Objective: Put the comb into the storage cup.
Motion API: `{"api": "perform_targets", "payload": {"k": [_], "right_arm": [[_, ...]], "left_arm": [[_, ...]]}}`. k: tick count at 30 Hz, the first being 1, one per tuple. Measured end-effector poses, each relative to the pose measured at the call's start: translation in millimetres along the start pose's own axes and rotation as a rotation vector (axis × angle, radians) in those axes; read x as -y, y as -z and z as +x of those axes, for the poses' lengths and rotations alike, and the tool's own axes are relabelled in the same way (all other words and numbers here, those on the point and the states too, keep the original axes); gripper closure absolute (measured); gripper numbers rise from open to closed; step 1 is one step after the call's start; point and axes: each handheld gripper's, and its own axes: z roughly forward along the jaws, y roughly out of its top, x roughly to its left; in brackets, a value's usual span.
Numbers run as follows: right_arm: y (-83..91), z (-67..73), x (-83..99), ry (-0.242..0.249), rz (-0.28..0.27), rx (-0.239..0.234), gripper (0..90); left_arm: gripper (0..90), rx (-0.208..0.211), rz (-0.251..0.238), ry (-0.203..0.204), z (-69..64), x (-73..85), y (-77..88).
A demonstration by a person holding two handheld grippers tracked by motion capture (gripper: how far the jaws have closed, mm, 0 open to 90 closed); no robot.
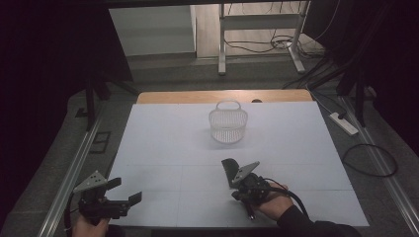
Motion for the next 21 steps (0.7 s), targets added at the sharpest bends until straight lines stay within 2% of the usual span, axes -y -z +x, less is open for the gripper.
{"api": "perform_targets", "payload": {"k": [10,21], "right_arm": [[-9.1,3.8,7.3,0.006,0.053,-0.008,89.5],[-5.5,-0.8,12.5,-0.007,0.069,0.005,89.5]], "left_arm": [[0.6,0.004,-0.001,-0.002,0.2,-0.1,0.0],[0.6,0.005,-0.001,-0.003,0.1,-0.2,-0.1]]}}
